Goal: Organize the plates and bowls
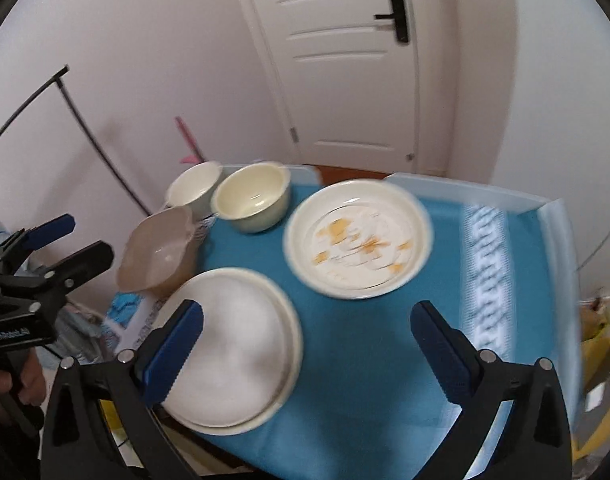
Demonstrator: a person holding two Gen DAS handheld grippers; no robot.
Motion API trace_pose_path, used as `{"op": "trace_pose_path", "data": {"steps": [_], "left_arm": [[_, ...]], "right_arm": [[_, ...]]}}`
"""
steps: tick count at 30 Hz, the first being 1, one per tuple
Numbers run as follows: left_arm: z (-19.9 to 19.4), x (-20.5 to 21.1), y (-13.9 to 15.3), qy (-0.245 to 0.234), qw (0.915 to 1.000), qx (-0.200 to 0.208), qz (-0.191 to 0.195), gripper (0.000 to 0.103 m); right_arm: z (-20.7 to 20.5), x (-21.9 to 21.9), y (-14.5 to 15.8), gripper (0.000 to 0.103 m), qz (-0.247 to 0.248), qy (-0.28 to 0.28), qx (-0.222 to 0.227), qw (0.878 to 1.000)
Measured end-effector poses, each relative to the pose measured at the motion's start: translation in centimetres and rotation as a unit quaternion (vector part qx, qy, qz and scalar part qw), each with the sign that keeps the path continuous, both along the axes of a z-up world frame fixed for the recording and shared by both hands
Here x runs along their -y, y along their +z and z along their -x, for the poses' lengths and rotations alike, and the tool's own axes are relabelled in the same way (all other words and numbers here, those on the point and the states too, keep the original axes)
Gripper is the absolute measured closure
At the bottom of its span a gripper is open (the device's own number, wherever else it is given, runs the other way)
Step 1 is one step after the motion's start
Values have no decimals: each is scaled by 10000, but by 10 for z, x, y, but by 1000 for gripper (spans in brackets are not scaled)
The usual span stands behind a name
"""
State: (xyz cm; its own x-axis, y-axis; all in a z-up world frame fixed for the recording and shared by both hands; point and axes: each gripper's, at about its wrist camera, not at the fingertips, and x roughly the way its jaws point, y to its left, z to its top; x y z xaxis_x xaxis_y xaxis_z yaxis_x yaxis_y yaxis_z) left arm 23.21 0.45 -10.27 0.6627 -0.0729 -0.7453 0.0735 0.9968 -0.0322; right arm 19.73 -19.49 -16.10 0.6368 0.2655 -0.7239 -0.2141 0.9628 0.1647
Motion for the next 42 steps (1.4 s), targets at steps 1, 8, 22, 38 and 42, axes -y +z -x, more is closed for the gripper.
{"op": "trace_pose_path", "data": {"steps": [1, 8, 22, 38, 42], "left_arm": [[-4, 4, 0, -50, 9999, -23, 142, 0], [-34, 33, -15, -69, 9957, -444, 804, 0], [-116, 61, -115, 1375, 9638, -1619, 1610, 6], [-138, 69, -175, 1691, 9498, -2251, 1363, 65], [-137, 69, -176, 1722, 9521, -2218, 1207, 86]], "right_arm": [[-3, 8, 7, 0, 97, -66, 14, 9999], [-31, 57, 37, 0, 275, -113, 283, 9992], [-180, 92, -47, 14, -98, 1865, -1129, 9759], [-222, 73, -124, 69, -423, 2615, -1780, 9477], [-229, 67, -126, 82, -385, 2633, -1728, 9483]]}}
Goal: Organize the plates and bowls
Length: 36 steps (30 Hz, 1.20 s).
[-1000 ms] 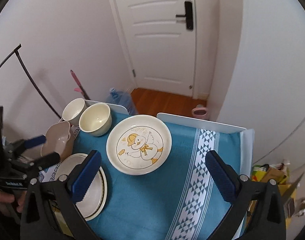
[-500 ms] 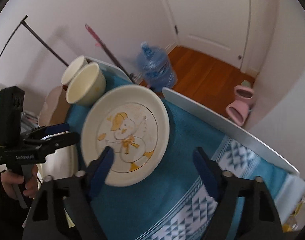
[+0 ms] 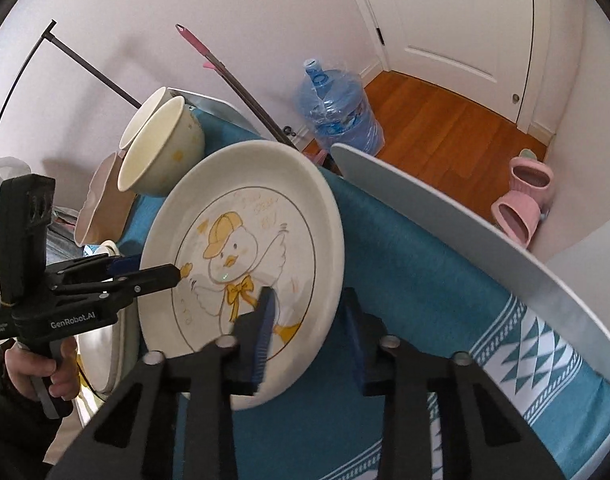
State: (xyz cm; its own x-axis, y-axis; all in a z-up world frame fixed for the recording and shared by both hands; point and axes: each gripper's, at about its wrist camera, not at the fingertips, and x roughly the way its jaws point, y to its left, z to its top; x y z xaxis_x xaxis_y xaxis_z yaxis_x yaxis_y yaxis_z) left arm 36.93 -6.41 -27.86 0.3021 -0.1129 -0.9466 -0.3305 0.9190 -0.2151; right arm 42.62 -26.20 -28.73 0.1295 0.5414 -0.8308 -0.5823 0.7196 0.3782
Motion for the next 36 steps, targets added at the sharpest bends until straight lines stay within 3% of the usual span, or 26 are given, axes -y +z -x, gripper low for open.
{"op": "trace_pose_path", "data": {"steps": [3, 11, 18, 27, 36], "left_arm": [[-2, 1, -2, 4, 10000, 5, -47, 87], [-2, 0, 4, -7, 9999, 32, -110, 87], [5, 15, 33, -117, 9994, 235, -205, 87], [30, 17, 85, -283, 9968, 719, -205, 87], [72, -12, 131, -596, 9914, 1153, -161, 87]], "right_arm": [[-2, 0, -2, 88, 48, -30, 54, 10000], [-3, 2, -2, 89, 41, -56, 134, 9999], [5, 10, 10, 89, -31, -196, 191, 9996], [32, 20, 57, 89, -166, -427, 547, 9975], [93, 1, 108, 89, -213, -812, 1020, 9912]]}}
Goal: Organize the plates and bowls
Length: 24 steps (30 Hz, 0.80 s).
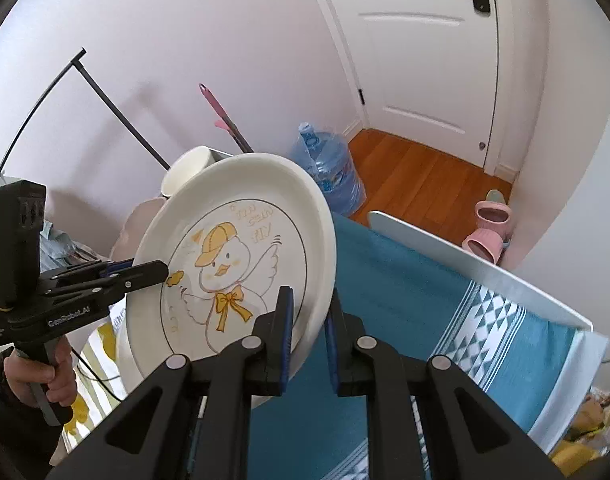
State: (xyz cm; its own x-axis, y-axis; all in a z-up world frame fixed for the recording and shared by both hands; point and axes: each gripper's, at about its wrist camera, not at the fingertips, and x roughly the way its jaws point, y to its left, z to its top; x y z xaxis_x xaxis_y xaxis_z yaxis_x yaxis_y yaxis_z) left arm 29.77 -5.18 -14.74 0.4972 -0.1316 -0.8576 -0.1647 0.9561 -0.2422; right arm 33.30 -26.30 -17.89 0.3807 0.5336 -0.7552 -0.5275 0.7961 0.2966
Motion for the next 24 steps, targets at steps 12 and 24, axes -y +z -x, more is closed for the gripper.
{"op": "trace_pose_path", "data": {"steps": [12, 24], "left_arm": [[59, -70, 5, -807, 9967, -107, 53, 87], [81, -105, -59, -1443, 9868, -704, 212, 87]], "right_arm": [[95, -67, -4, 89, -18, -977, -247, 9949], [145, -115, -51, 89, 300, -1794, -570, 9817]]}}
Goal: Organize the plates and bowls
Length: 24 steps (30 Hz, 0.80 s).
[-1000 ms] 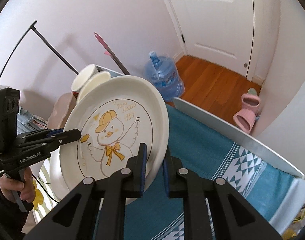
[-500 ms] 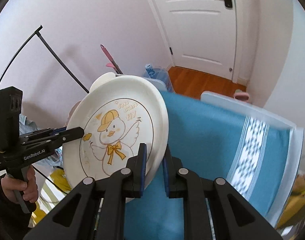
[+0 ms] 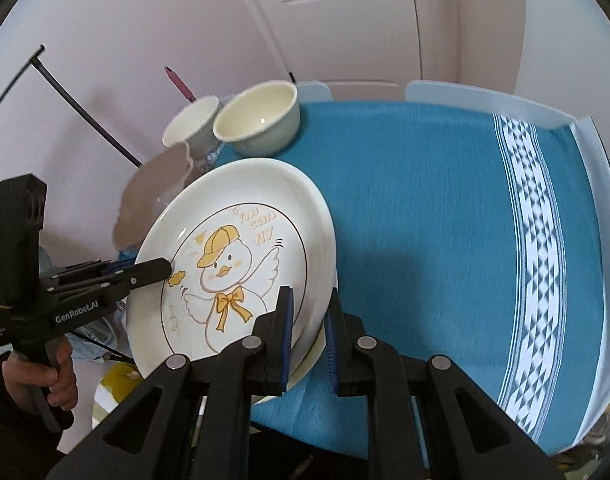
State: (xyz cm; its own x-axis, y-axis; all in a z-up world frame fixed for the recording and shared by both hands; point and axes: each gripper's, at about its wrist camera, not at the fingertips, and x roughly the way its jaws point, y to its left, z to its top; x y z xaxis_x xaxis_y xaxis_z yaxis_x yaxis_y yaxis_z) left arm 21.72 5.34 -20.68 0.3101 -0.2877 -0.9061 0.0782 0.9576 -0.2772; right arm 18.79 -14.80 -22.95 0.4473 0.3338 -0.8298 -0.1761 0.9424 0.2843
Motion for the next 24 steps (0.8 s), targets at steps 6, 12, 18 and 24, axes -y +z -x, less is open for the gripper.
{"op": "trace_pose_path", "data": {"steps": [6, 12, 18, 24], "left_arm": [[1, 2, -24, -149, 9997, -175, -30, 87], [3, 5, -34, -243, 9992, -204, -250, 87], [0, 18, -39, -270, 9981, -120, -545, 87], [-1, 29, -35, -424, 9940, 12, -1012, 87]], "right_arm": [[0, 2, -13, 89, 180, -114, -83, 9997], [5, -1, -16, 89, 287, -91, -136, 9995], [4, -2, -14, 89, 376, -3, -99, 9992], [2, -2, -13, 89, 414, 141, -101, 9990]]}}
